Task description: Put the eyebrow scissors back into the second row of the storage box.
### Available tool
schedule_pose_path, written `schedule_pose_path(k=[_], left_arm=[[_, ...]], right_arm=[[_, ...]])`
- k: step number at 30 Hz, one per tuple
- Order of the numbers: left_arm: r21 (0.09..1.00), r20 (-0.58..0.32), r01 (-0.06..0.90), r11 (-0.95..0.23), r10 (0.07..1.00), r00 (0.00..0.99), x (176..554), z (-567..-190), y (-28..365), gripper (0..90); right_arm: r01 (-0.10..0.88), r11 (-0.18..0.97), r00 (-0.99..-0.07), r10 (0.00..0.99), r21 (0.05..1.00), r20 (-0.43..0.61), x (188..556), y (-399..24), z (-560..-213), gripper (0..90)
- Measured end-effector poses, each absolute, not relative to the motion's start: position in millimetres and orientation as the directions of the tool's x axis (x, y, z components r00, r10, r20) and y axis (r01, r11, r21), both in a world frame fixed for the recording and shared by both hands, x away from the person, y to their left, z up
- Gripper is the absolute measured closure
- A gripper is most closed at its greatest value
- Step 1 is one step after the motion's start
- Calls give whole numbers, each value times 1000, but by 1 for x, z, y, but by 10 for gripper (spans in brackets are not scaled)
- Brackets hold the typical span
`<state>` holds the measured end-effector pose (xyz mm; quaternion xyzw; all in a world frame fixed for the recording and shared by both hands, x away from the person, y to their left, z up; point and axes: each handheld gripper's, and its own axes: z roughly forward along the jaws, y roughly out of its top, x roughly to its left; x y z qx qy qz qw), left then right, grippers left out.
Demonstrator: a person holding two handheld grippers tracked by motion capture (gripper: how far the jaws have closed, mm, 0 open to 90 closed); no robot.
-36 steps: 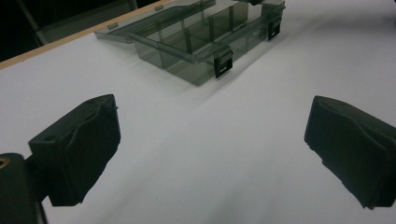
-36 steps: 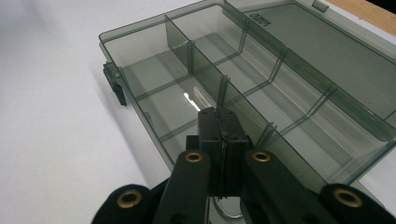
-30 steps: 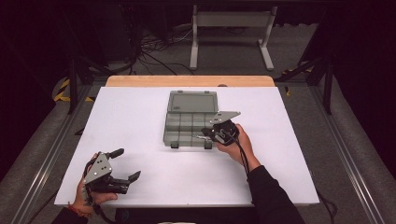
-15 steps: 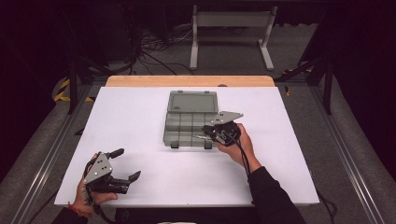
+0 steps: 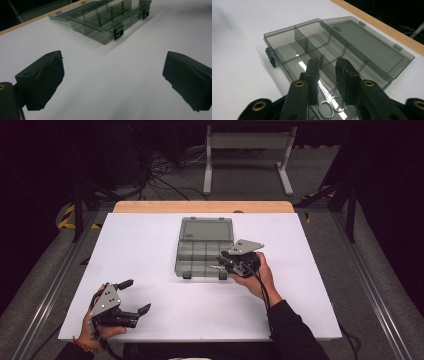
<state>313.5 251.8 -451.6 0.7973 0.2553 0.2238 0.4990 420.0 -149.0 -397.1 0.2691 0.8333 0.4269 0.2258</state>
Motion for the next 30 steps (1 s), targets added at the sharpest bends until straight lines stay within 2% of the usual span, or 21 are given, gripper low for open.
schedule_pose_path(k=[2, 5, 6, 12, 20, 24, 30], left_arm=[[910, 102, 183, -371, 631, 769, 314, -452, 252, 44], [910, 105, 182, -373, 631, 769, 313, -452, 252, 44], [910, 105, 182, -374, 630, 769, 313, -451, 252, 44], [911, 104, 181, -370, 631, 769, 313, -452, 252, 44], [910, 107, 180, -373, 631, 768, 313, -451, 252, 44], [910, 111, 179, -375, 634, 766, 313, -451, 252, 44], [910, 111, 178, -375, 633, 766, 313, -451, 252, 44]], right_arm=[[256, 491, -750, 644, 833, -148, 420, -149, -397, 659], [258, 486, -738, 657, 835, -154, 420, -149, -397, 586], [258, 488, -735, 659, 834, -158, 421, -149, -398, 534], [261, 482, -719, 675, 837, -164, 421, -149, -398, 450], [283, 484, -677, 712, 828, -185, 424, -145, -402, 162], [285, 477, -666, 723, 831, -187, 424, -142, -404, 90], [291, 454, -650, 740, 842, -175, 426, -142, -406, 38]])
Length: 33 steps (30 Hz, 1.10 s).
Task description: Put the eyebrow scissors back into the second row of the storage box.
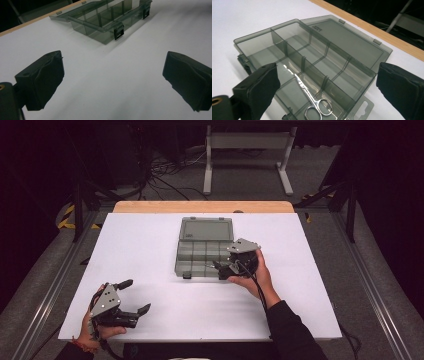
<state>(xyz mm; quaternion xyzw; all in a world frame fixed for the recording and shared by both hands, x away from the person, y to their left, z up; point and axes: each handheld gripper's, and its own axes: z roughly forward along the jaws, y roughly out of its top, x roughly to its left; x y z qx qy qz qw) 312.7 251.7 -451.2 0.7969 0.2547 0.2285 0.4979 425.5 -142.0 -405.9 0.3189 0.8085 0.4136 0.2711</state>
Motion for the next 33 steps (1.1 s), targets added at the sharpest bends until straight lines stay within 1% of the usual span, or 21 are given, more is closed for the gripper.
schedule_pose_path(k=[7, 11, 17, 33], left_arm=[[909, 110, 179, -375, 633, 767, 313, -451, 251, 43], [909, 111, 179, -377, 633, 766, 313, -451, 251, 44], [909, 110, 181, -377, 632, 767, 313, -451, 251, 44], [907, 111, 180, -380, 630, 769, 312, -451, 251, 43]], right_arm=[[296, 467, -631, 751, 833, -197, 426, -141, -407, 33], [282, 451, -628, 754, 847, -192, 424, -143, -404, 39], [258, 460, -614, 757, 850, -223, 417, -146, -398, 42], [196, 489, -619, 734, 850, -279, 400, -152, -388, 41]])
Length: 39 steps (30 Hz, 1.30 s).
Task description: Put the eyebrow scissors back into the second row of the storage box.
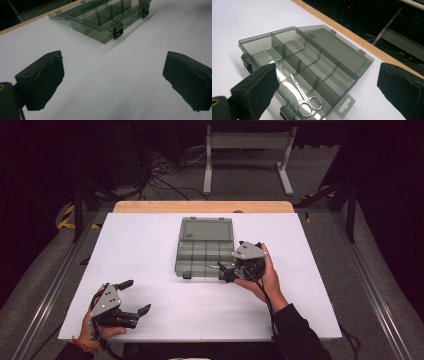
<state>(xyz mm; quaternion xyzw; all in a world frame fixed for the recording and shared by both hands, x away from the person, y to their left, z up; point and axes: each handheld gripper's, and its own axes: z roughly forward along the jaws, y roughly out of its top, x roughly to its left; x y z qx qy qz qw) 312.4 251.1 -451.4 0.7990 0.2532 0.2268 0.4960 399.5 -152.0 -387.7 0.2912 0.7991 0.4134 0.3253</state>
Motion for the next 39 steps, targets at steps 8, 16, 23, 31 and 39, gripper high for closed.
schedule_pose_path(k=[8, 16, 23, 31, 39], left_arm=[[907, 111, 181, -381, 630, 769, 313, -452, 251, 43], [905, 111, 183, -383, 629, 770, 313, -452, 250, 43], [904, 112, 185, -386, 630, 769, 313, -452, 250, 42], [902, 117, 183, -391, 629, 768, 313, -452, 249, 41], [899, 120, 186, -397, 632, 766, 313, -453, 248, 41]], right_arm=[[160, 501, -611, 727, 850, -313, 388, -159, -385, 43], [156, 500, -610, 727, 852, -315, 380, -168, -386, 43], [139, 509, -604, 724, 850, -334, 372, -174, -386, 44], [133, 515, -601, 721, 847, -344, 363, -183, -388, 47], [132, 512, -595, 726, 849, -346, 352, -196, -393, 47]])
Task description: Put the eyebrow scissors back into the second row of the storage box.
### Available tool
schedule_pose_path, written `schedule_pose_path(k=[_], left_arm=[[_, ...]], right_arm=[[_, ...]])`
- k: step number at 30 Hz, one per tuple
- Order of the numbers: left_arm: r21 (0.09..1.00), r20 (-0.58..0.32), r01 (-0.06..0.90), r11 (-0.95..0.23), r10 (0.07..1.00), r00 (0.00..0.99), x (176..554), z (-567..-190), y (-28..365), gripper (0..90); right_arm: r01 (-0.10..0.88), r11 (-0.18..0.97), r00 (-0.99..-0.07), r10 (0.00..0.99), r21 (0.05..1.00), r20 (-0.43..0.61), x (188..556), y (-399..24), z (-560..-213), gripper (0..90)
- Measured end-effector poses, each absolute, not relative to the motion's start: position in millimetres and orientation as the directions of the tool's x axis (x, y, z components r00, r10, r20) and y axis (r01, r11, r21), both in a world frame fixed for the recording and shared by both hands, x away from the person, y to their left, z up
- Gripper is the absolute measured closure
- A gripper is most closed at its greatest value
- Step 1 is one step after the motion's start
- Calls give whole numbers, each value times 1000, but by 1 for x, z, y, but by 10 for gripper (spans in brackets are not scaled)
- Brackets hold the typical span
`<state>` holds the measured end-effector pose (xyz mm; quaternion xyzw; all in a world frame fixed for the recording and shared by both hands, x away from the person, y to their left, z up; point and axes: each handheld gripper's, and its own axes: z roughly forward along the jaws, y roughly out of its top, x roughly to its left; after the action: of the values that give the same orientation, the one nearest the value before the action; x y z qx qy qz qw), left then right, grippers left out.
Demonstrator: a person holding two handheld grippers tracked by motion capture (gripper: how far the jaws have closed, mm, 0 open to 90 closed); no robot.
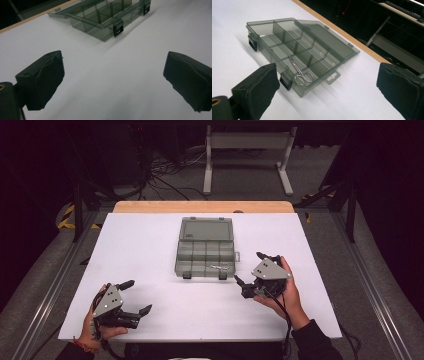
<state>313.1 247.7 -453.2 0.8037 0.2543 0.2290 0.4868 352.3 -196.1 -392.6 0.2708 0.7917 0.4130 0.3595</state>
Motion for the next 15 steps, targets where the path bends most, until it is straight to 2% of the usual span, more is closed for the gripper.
schedule_pose_path(k=[15], left_arm=[[891, 131, 183, -415, 622, 772, 315, -455, 244, 42]], right_arm=[[151, 540, -587, 723, 828, -365, 328, -220, -408, 48]])
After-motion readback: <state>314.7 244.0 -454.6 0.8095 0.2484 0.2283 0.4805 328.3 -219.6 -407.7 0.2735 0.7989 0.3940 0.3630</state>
